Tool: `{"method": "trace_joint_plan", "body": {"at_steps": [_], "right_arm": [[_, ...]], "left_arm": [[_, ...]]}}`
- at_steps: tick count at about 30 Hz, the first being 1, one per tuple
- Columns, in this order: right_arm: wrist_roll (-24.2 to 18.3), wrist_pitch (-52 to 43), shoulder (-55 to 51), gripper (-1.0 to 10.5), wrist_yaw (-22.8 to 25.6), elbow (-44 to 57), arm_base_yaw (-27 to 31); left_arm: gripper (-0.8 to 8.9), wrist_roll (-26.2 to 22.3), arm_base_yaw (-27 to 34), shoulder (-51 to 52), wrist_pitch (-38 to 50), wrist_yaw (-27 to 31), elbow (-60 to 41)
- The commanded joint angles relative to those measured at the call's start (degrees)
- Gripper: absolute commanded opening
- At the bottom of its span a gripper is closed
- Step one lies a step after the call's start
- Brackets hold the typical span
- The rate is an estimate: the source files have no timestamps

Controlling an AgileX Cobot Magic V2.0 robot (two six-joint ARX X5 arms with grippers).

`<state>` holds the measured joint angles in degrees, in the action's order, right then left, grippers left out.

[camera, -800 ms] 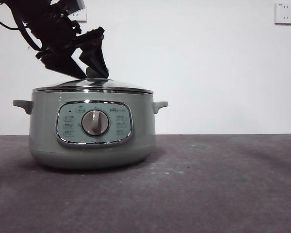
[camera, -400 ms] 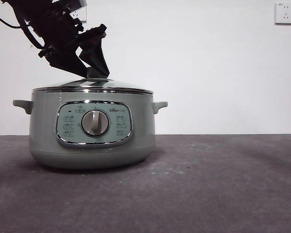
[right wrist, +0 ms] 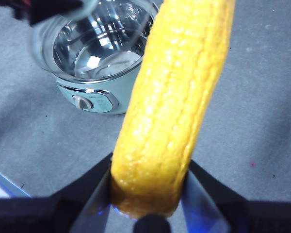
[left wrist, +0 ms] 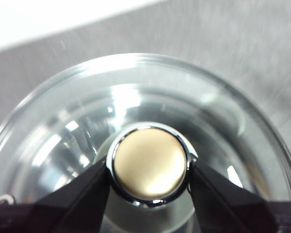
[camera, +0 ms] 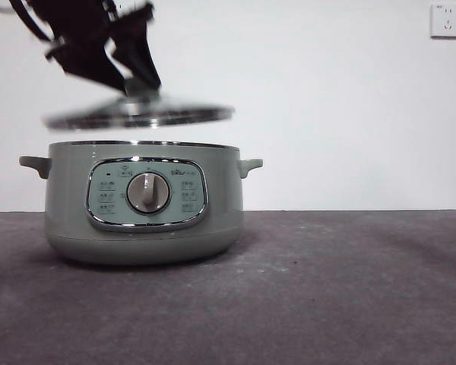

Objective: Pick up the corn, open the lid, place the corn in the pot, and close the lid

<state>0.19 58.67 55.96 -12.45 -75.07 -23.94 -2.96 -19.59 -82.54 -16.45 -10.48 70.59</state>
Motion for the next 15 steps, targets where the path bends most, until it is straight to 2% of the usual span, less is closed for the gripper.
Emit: {"method": "trace_joint_plan", "body": {"at_steps": [1,6,15], "right_arm": [[-0.4,-0.6,0.5,-0.1,-0.2,-0.2,0.0],[-0.4,-3.3,1.5,-0.1,-0.7,-0.2,0.0],[-0.2,-11.8,7.0,-0.1,-7.7,-0.3,-0.2]], "left_arm": [[-0.08,0.4,0.3,5.0,1.8,-0.4,2.0],[-0.07,0.4,1.9,13.8,-2.3,-0.4,2.0],[-0.07,1.1,8.9,31.2,-15.4,-0.4,1.9]]}}
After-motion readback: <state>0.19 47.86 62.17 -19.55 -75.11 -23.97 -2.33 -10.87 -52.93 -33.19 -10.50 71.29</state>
